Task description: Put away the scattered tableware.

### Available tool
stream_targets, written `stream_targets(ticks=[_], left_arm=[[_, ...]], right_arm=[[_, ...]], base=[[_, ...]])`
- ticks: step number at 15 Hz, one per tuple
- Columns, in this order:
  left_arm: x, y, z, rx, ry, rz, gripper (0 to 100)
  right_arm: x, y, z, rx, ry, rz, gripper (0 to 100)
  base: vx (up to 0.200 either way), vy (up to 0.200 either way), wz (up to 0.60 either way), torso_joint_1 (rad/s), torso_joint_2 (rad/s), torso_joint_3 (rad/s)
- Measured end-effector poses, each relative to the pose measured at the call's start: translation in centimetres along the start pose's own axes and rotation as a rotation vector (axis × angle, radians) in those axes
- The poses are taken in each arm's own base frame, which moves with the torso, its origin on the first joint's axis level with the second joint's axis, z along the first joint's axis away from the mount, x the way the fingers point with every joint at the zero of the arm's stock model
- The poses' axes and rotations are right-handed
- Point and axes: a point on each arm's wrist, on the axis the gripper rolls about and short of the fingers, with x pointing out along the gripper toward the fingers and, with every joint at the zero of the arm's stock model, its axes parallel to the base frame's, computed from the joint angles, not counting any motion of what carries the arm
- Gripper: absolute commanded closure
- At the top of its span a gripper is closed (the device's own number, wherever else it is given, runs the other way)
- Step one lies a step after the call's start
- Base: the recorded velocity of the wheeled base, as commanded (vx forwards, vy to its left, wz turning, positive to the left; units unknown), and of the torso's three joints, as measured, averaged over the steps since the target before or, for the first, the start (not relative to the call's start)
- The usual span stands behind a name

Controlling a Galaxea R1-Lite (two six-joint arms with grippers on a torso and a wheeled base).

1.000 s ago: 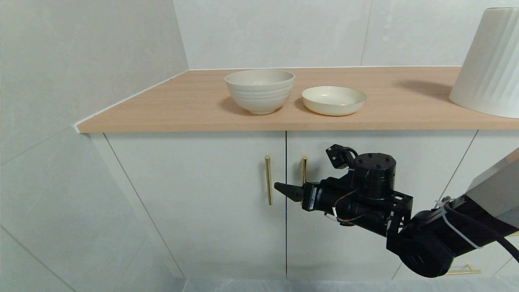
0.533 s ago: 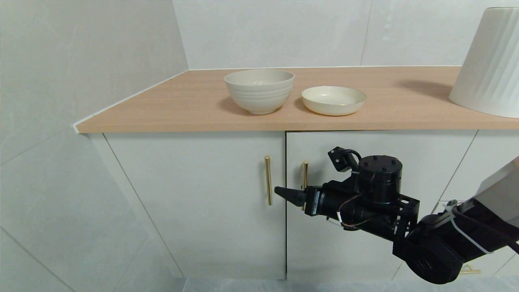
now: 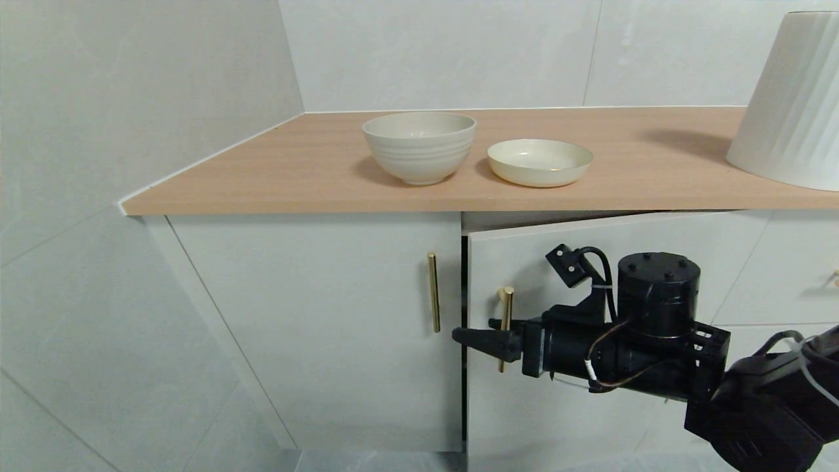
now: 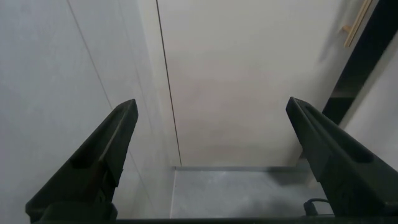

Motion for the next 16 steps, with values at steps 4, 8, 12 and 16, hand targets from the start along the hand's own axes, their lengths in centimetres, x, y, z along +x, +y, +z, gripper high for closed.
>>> stream_targets(ticks=[4,8,12,16], left_arm=[[0.0,0.0,0.0,0.0,0.0,0.0,0],[0.0,0.0,0.0,0.0,0.0,0.0,0],[0.0,0.0,0.0,0.0,0.0,0.0,0],[-0.1,0.0,0.3,0.007,-0.012,-0.004,0]], right_arm=[[-2.4,0.8,0.4,0.048,0.125,0.072,0],[-3.9,1.5,1.5,0.031,0.095,0.103,0],[-4.2,1.8,1.7,0.025,0.086,0.105,0],[-4.3,1.8,1.8,0.023,0.083,0.105,0]], base=[[0.0,0.0,0.0,0.0,0.0,0.0],[0.0,0.0,0.0,0.0,0.0,0.0],[0.0,0.0,0.0,0.0,0.0,0.0],[0.0,0.0,0.0,0.0,0.0,0.0]])
